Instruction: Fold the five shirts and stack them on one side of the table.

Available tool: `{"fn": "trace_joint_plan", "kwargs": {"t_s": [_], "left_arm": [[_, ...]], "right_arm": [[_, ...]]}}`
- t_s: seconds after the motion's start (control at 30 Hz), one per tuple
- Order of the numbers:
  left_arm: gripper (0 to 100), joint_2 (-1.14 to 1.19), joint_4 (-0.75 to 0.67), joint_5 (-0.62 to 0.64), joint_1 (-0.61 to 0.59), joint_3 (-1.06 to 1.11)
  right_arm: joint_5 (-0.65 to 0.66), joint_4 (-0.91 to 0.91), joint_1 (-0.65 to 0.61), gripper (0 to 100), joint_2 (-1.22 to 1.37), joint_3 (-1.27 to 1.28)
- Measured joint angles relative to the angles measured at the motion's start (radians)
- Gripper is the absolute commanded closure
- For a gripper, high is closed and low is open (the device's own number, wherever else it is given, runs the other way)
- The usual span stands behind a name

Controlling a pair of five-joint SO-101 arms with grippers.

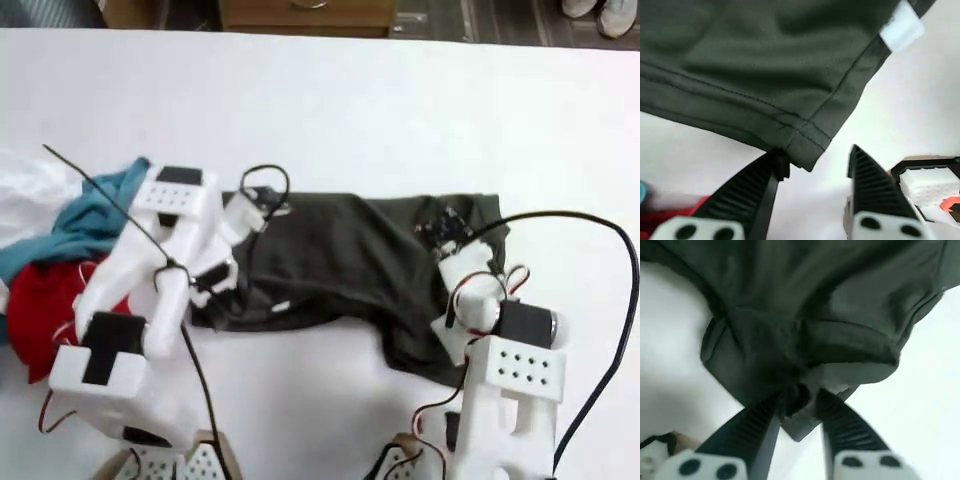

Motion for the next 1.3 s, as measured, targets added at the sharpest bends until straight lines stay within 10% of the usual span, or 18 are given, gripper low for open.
{"fn": "trace_joint_plan", "kwargs": {"t_s": [0.37,0.7,1.3], "left_arm": [[75,0.005,0.187,0.020,-0.011,-0.417],[75,0.230,0.083,0.133,0.015,-0.344],[75,0.315,0.040,0.143,-0.028,-0.362]], "right_arm": [[0.000,0.015,0.000,72.8,0.000,-0.167],[-0.170,-0.250,0.000,97.3,0.029,-0.249],[-0.176,-0.578,0.011,97.8,0.934,-0.528]]}}
